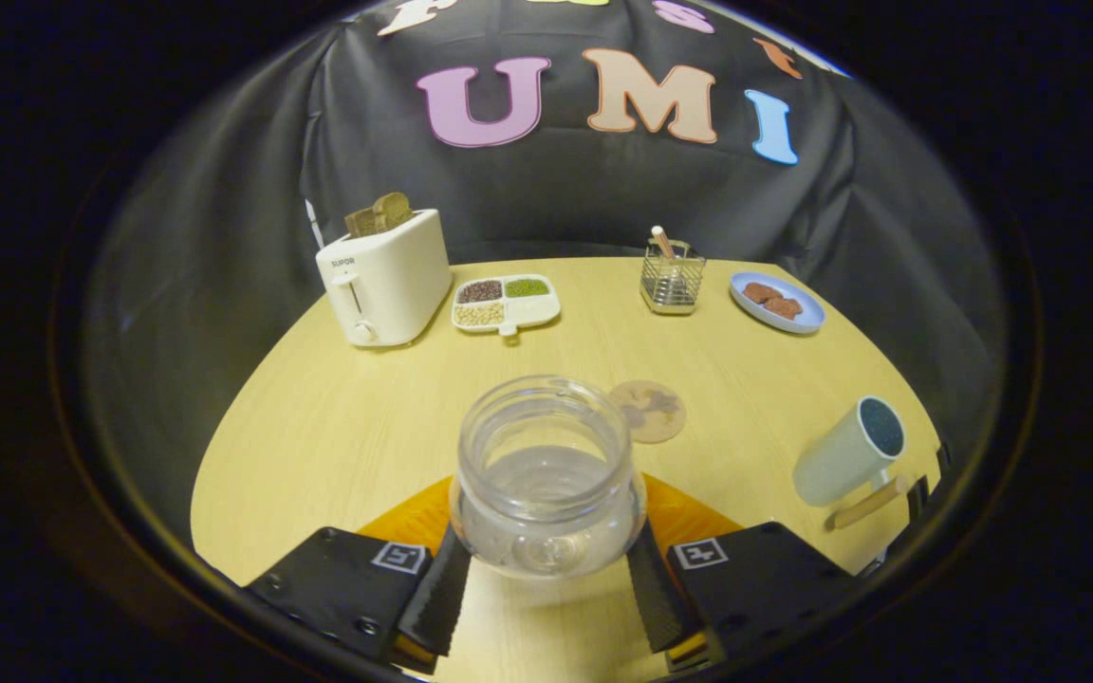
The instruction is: Take the bottle from table, then pour the juice into the cup, finally place the bottle on the coaster
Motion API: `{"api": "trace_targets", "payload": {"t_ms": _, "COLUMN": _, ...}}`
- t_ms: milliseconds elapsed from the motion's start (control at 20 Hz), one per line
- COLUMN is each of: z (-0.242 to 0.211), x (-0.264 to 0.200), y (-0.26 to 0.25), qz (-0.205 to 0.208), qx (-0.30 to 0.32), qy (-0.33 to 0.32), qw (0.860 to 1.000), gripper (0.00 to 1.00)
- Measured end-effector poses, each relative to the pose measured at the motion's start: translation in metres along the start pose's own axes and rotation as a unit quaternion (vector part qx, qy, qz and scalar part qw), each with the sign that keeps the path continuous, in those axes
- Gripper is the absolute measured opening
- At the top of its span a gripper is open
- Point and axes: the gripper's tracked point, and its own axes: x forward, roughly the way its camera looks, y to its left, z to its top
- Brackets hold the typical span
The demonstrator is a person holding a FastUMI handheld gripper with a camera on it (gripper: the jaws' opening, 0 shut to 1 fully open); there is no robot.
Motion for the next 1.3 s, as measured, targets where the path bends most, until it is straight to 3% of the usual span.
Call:
{"api": "trace_targets", "payload": {"t_ms": 300, "z": 0.01, "x": 0.004, "y": 0.002, "qz": 0.016, "qx": 0.034, "qy": 0.003, "qw": 0.999, "gripper": 0.79}}
{"api": "trace_targets", "payload": {"t_ms": 650, "z": 0.063, "x": 0.014, "y": 0.0, "qz": 0.061, "qx": 0.147, "qy": -0.043, "qw": 0.986, "gripper": 0.79}}
{"api": "trace_targets", "payload": {"t_ms": 1050, "z": 0.125, "x": 0.03, "y": -0.044, "qz": 0.09, "qx": 0.285, "qy": -0.1, "qw": 0.949, "gripper": 0.79}}
{"api": "trace_targets", "payload": {"t_ms": 1300, "z": 0.156, "x": 0.033, "y": -0.079, "qz": 0.118, "qx": 0.375, "qy": -0.136, "qw": 0.909, "gripper": 0.79}}
